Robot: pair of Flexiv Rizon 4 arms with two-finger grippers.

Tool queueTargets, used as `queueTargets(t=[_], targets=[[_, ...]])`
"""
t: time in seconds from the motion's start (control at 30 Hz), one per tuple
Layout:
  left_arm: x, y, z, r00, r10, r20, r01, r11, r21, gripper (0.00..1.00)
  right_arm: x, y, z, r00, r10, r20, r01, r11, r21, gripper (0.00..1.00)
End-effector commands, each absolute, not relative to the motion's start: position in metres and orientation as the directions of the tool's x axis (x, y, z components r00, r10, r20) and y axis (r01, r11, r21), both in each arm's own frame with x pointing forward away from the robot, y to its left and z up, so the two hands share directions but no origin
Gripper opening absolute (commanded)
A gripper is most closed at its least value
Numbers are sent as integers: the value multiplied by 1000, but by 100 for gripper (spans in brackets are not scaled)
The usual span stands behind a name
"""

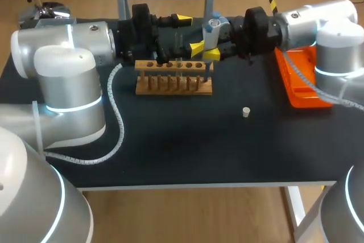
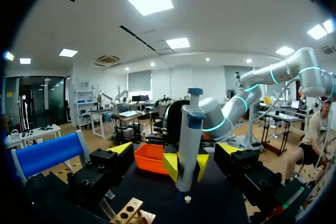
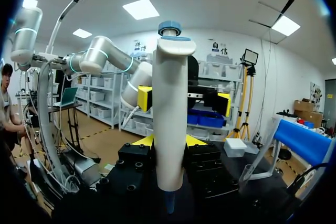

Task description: Invert the test tube, pick up the pipette, mount the tip to pipette, aspirate from beaker and dispense into the tube, eject the tip, return the pipette, and cap with the stopper.

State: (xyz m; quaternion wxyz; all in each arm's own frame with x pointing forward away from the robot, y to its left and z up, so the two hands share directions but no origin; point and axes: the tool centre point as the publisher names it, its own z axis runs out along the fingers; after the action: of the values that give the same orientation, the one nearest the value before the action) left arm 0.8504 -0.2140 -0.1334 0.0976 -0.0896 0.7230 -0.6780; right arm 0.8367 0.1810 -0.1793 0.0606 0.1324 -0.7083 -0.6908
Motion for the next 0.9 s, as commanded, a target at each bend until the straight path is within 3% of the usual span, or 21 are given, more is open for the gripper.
queueTargets(t=[0.03,0.9], targets=[[850,-217,-134,-963,-270,-21,4,62,-998,100,835,189,-180,-958,-268,-97,-105,15,994,0],[850,-217,-134,-963,-270,-21,4,62,-998,99,839,214,-176,-966,-239,-95,-102,18,995,0]])
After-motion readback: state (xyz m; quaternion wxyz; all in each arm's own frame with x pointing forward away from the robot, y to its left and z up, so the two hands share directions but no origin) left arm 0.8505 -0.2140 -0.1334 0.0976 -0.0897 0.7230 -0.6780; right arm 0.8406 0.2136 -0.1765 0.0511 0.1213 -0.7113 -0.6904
